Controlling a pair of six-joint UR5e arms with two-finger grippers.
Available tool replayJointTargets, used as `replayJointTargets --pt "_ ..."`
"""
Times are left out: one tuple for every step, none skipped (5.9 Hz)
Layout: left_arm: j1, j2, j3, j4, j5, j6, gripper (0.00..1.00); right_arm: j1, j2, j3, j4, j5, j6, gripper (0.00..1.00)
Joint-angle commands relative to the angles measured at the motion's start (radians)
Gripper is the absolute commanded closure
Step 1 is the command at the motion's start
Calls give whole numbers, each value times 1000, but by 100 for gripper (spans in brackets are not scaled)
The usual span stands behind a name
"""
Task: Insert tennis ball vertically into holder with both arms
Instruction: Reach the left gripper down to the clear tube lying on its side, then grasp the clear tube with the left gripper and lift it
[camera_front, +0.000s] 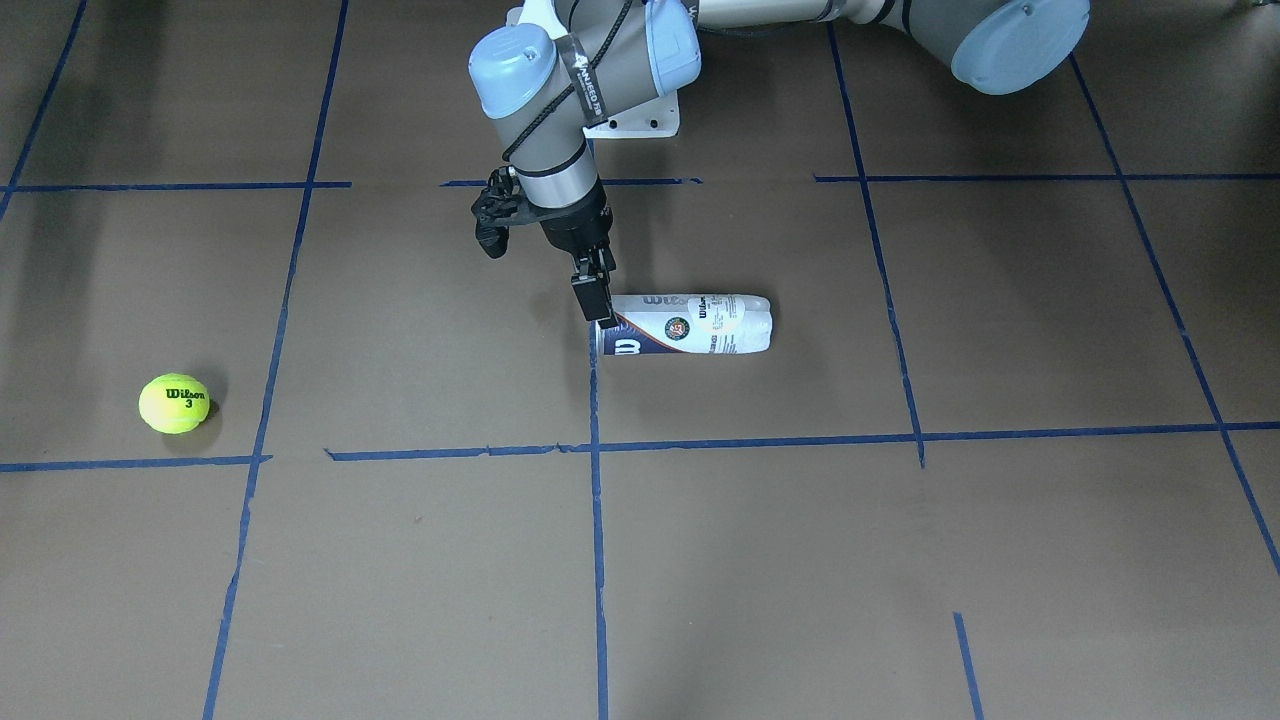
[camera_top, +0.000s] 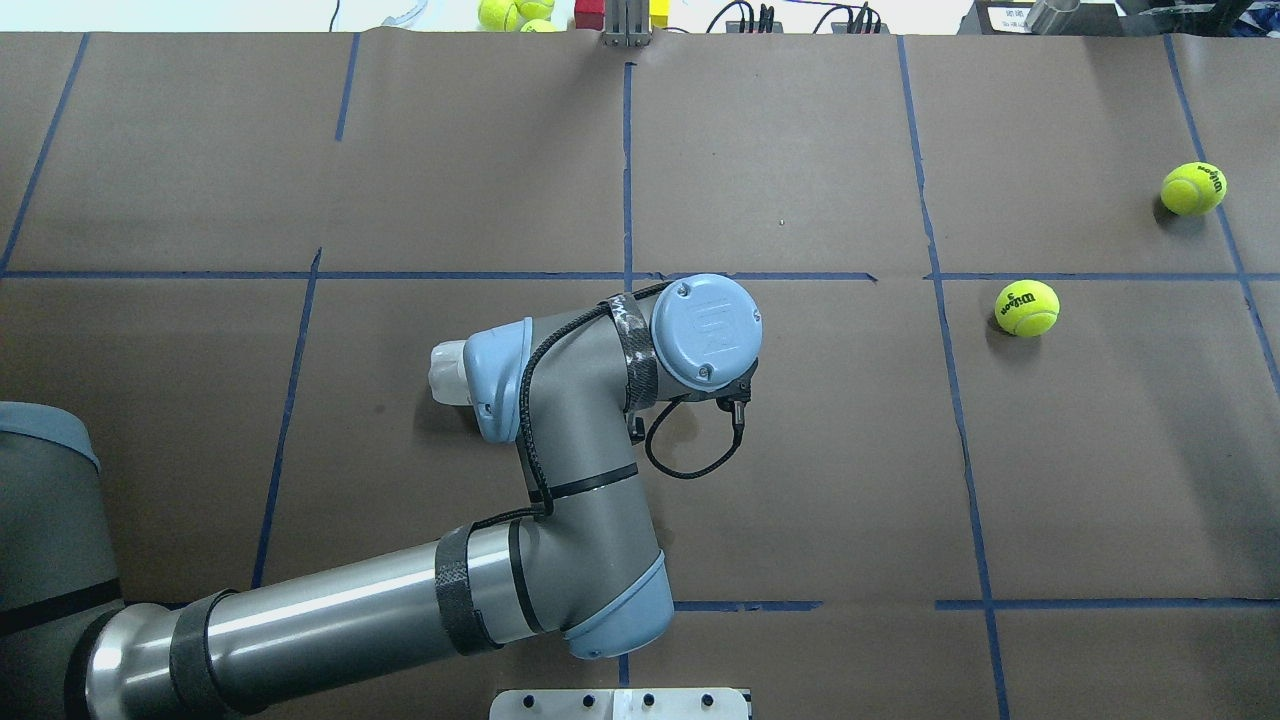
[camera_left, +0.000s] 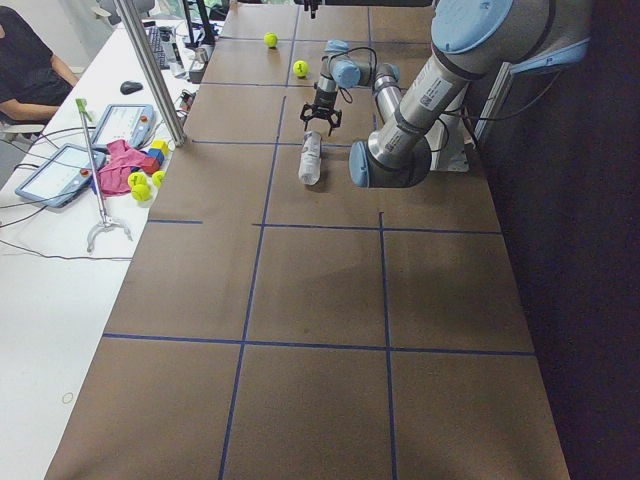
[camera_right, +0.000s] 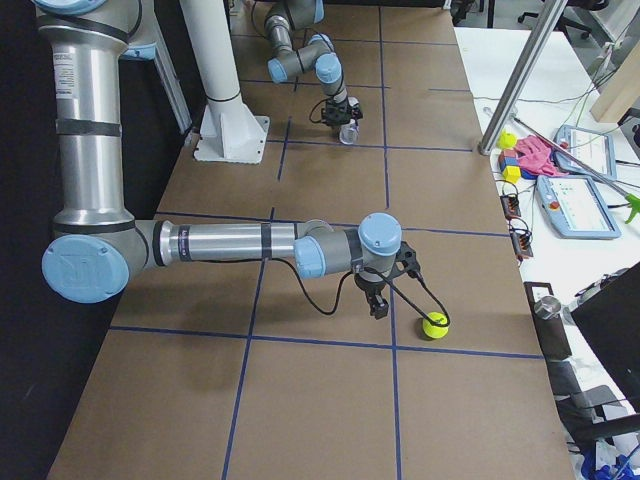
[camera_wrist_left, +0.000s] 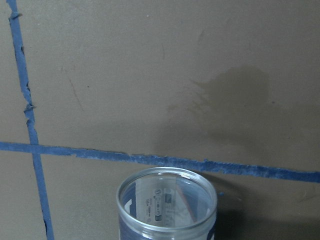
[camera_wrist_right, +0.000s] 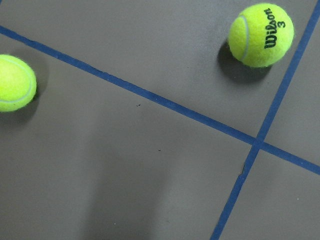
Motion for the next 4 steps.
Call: replayJointTargets --pt "3 2 31 -55 49 -9 0 -1 -6 0 0 0 0 0" --pt "3 12 37 -69 50 -11 0 1 -8 0 0 2 0 0" --pt "6 22 43 -88 51 -11 0 1 -12 0 0 2 0 0" --pt "11 48 45 -129 54 -12 0 -1 -12 0 0 0 0 0"
